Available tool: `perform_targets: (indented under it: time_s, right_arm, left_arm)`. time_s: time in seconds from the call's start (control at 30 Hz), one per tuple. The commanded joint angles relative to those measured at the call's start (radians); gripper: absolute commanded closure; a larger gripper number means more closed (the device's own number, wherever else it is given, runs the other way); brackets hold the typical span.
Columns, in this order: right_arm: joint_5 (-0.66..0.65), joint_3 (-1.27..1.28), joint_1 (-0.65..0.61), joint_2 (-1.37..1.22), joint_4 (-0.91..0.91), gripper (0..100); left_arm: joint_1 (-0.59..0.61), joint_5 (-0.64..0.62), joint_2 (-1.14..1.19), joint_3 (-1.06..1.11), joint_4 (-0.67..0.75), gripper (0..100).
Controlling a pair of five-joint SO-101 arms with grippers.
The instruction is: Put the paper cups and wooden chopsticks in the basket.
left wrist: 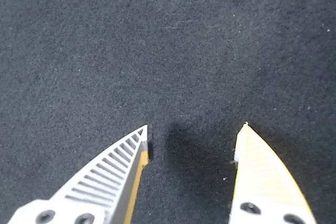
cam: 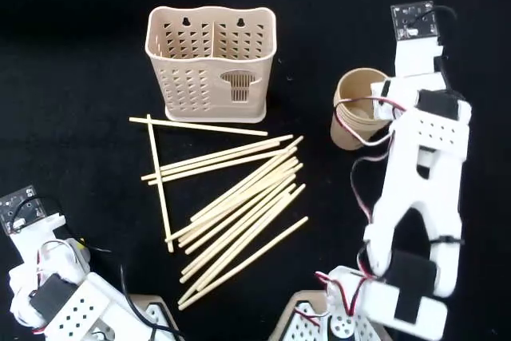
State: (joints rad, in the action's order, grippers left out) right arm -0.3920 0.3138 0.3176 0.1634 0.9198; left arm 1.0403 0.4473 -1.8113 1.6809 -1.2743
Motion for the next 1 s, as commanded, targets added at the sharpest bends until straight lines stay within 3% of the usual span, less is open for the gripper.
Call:
perform_targets:
  time_s: [0.0,0.27,0.37,0.53,0.7,0.83,0.97]
  right_arm:
    - [-0.009,-0.084,0.012,-0.058,0.011,82.2]
    - [-0.074,-0.117,-0.006,-0.217,0.017,82.8]
    - [-0.114,-0.119,0.0,-0.213,0.018,98.5]
    - [-0.11,-0.113,0.014,-0.105,0.018,98.6]
    - [-0.11,-0.13,0.003,0.065,0.112,98.7]
    - [-0.11,-0.182,-0.038,0.185,0.199,98.7]
    - [-0.058,-0.308,-0.097,0.271,0.293,98.7]
  left_arm:
    - [0.001,-0.003,-0.006,0.016,-0.008,73]
    - [0.001,-0.003,-0.006,0.016,-0.008,73]
    - [0.001,-0.003,-0.006,0.016,-0.006,73]
    - [-0.001,-0.002,-0.008,0.015,0.003,73]
    - [-0.008,0.031,-0.008,0.005,0.164,73]
    - [-0.077,0.031,0.002,-0.136,0.178,73]
    - [-0.199,0.025,0.008,-0.377,0.054,73]
